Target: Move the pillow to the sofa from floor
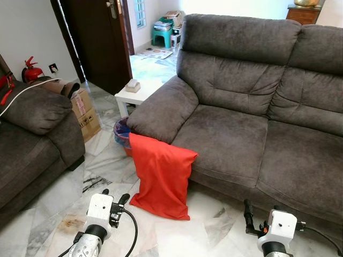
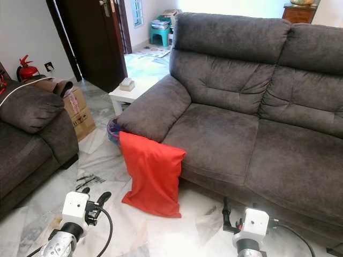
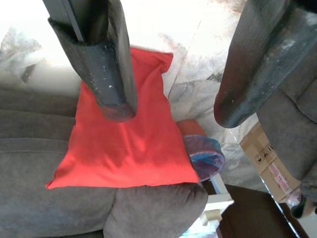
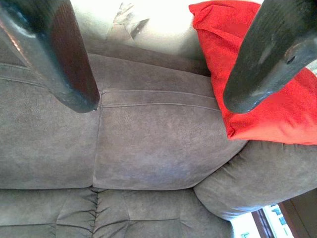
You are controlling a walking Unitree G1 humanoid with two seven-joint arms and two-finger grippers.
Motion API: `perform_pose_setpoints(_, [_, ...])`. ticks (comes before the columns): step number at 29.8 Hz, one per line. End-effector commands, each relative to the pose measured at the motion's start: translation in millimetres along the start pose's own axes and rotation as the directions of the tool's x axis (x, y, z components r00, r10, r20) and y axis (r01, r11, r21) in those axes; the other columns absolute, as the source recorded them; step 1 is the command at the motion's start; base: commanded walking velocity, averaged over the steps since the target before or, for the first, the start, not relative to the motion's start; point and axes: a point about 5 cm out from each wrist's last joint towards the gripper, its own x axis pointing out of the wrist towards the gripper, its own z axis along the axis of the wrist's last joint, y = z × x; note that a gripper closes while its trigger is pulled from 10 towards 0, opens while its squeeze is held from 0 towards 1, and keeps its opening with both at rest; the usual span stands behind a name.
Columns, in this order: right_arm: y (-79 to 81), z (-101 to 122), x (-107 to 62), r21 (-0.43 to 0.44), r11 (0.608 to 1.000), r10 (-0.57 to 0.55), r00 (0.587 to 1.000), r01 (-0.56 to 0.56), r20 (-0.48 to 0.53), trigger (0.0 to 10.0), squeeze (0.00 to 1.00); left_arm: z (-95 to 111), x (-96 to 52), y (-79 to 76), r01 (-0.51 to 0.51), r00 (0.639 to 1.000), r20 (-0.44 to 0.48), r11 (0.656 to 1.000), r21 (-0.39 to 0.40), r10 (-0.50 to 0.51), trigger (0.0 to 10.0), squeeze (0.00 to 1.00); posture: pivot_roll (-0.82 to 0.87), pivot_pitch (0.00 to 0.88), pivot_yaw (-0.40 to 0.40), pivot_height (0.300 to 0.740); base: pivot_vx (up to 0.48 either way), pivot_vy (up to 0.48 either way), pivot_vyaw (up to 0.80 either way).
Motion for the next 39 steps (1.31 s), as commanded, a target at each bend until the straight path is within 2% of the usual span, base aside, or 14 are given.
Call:
perform_pose_setpoints(1, [4.0, -2, 0.4, 0.006, 1.000, 0.007, 1.000, -0.006, -0.015, 10.0, 0.00, -2, -2.0, 1.1, -0.002, 1.000, -0.019, 1.000, 0.001, 0.002, 10.0, 1.00, -0.03, 0.026, 0.053, 0.740, 0.000, 0.000, 0.00])
perform_pose_setpoints(2, [3.9, -1, 1.1, 0.007, 1.000, 0.005, 1.000, -0.005, -0.014, 10.0, 0.00, -2, -1.8, 1.2, -0.001, 1.000, -0.022, 1.000, 0.005, 0.001, 10.0, 0.00, -0.03, 0.034, 0.053, 0.740, 0.000, 0.000, 0.00])
perform_pose_setpoints(10, [5.6, 1, 4.6, 0.008, 1.000, -0.004, 1.000, 0.004, -0.007, 10.0, 0.00, 2, -2.0, -3.0, 0.032, 0.999, 0.001, 0.999, -0.009, -0.032, 10.0, 0.00, -0.02, 0.057, 0.057, 0.740, 0.119, 0.000, 0.00])
perform_pose_setpoints(39, [5.6, 5, 12.0, -0.055, 0.998, 0.008, 1.000, -0.009, -0.027, 10.0, 0.00, 8, -0.9, -5.4, 0.047, 0.999, 0.017, 0.999, 0.013, -0.047, 10.0, 0.00, -0.01, 0.065, 0.048, 0.740, 0.455, 0.000, 0.03])
